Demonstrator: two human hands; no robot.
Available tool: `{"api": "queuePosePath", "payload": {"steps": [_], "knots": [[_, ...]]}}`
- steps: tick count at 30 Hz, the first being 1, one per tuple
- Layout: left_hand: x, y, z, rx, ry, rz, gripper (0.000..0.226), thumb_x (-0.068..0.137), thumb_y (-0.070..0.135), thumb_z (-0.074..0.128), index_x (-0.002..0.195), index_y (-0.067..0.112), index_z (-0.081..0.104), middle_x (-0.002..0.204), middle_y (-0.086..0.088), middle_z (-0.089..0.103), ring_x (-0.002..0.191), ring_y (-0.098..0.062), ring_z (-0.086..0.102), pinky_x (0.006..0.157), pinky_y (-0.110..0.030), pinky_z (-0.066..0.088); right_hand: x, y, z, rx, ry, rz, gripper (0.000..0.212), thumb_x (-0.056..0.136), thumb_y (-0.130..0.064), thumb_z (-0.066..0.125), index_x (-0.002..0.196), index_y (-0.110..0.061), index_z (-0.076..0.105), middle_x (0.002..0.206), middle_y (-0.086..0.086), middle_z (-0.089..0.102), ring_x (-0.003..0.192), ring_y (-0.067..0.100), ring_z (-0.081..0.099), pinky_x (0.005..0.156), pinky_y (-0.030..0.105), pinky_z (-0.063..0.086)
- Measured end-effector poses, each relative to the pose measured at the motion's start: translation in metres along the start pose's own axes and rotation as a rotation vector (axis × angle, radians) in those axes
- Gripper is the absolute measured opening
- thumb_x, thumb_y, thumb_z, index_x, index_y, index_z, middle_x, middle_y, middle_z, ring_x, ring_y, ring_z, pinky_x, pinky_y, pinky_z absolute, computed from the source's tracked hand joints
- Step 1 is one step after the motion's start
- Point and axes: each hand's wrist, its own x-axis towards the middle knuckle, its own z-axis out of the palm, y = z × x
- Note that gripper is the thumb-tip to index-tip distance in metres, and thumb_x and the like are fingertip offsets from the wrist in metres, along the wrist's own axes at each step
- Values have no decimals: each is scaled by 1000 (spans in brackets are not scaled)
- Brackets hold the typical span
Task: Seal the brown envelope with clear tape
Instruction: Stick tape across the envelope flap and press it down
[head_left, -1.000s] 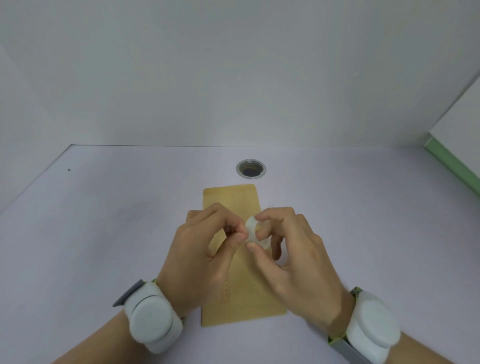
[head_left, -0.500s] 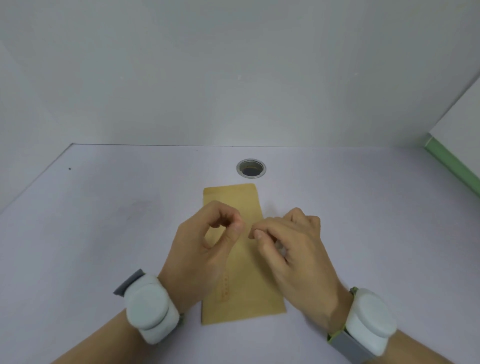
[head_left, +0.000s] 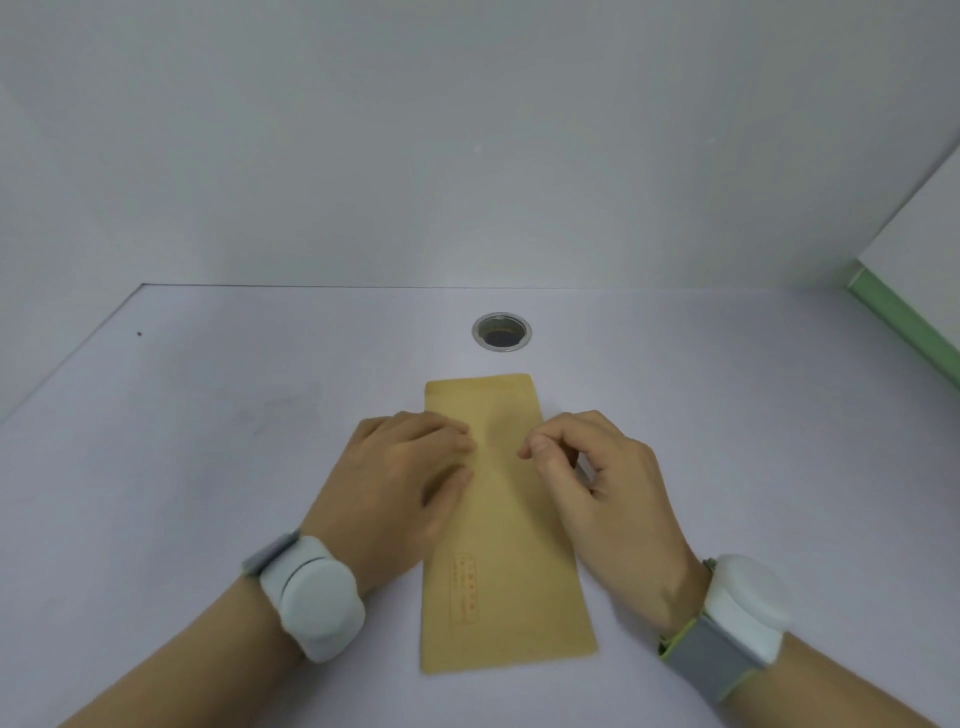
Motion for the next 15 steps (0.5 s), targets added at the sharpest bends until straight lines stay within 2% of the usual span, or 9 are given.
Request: {"api": "queuePosePath", "payload": {"steps": [5,8,11,13,15], "knots": [[-3,12,2,8,-3,112,22,84,41,61,102,33,70,111,20,65,98,-9,61,92,-33,37,1,2,-2,24,-51,72,21,96,-18,60,78,-24,70,69,-6,65,63,8,53,61,20,41],[0,8,1,-7,58,59,40,85,46,59,122,32,64,128,15,58,113,-11,57,97,-28,34,1,2,-1,-8,-71,79,21,96,-18,60,78,-23,70,69,-6,66,64,11,56,63,26,45],[4,0,-1,14,23,-92,73,86,62,45,152,33,35,156,14,37,142,-10,34,110,-24,20,0,1,0,-36,-85,64,20,95,-19,62,77,-23,70,65,-6,61,63,11,54,62,24,42],[5,-6,2,41,-33,-129,86,83,68,38,159,32,19,159,15,34,146,-7,26,111,-21,13,0,0,1,-50,-87,43,19,94,-22,61,78,-24,71,63,-7,60,64,11,54,62,21,41],[5,-8,4,46,-61,-129,88,82,70,36,159,31,18,151,18,43,142,-6,33,109,-19,12,-1,-1,1,-63,-83,19,19,93,-26,59,78,-25,71,64,-8,61,67,11,56,62,17,39]]}}
